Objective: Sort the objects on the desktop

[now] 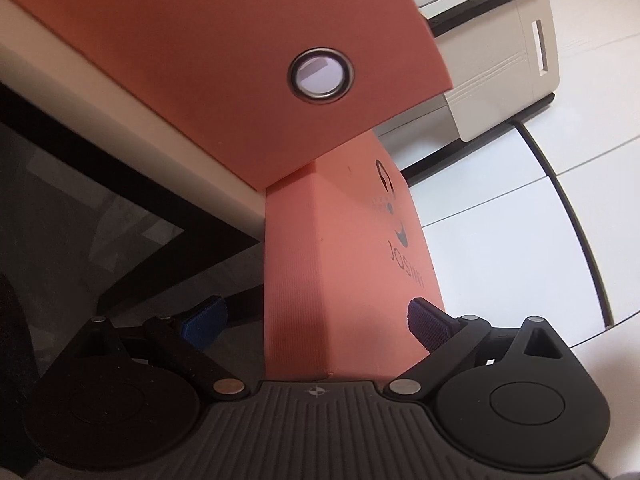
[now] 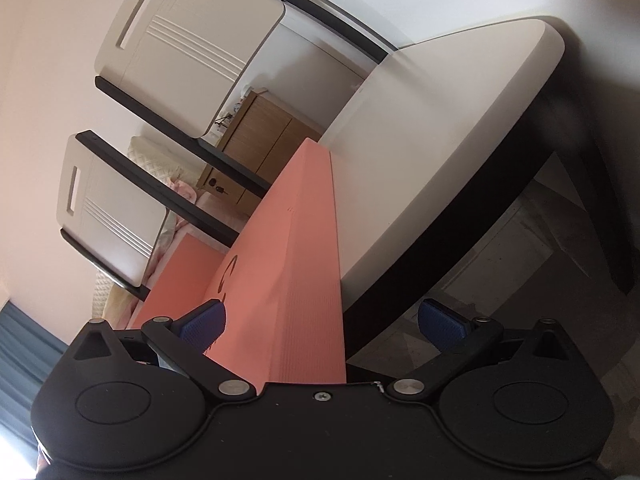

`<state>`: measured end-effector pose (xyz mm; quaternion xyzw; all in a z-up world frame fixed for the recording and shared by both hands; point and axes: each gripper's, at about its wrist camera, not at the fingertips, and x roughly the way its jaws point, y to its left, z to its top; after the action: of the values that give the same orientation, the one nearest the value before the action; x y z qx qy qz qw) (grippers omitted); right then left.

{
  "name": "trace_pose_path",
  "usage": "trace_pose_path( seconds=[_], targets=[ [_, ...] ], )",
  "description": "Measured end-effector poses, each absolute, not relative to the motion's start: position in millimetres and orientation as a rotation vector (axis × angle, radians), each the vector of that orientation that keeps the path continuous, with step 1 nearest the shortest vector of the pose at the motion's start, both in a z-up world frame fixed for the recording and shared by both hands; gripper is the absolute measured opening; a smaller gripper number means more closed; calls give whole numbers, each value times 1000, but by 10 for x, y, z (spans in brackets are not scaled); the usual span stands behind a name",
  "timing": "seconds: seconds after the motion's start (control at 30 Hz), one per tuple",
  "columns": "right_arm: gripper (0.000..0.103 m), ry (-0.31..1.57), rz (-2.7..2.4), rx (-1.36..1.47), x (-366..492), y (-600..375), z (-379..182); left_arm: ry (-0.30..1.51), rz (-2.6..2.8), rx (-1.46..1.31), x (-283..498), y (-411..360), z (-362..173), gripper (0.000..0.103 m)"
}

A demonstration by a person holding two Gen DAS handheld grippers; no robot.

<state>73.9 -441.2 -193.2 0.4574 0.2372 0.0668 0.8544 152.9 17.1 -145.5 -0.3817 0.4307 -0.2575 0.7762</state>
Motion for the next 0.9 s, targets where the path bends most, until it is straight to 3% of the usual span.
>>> trace_pose_path(
  seconds=[0.2, 0.3, 0.43, 0.53, 0.9],
  targets=[
    [95, 509, 156, 974, 735, -4394, -1921, 890, -520, -762, 1481, 64, -1399, 96],
    [86, 500, 188, 972, 736, -4367, -1872, 891, -576, -766, 1450, -11, -1355, 93],
    [67, 492, 217, 928, 727, -4315, -1769, 888, -588, -760, 1404, -76, -1320, 80],
    [59, 495, 211, 887, 700, -4323, -1707, 895, -574, -786, 1407, -60, -1325, 72],
    [60, 375, 266, 775, 432, -4326, -1267, 779, -641, -808, 1249, 19, -999, 69]
  ],
)
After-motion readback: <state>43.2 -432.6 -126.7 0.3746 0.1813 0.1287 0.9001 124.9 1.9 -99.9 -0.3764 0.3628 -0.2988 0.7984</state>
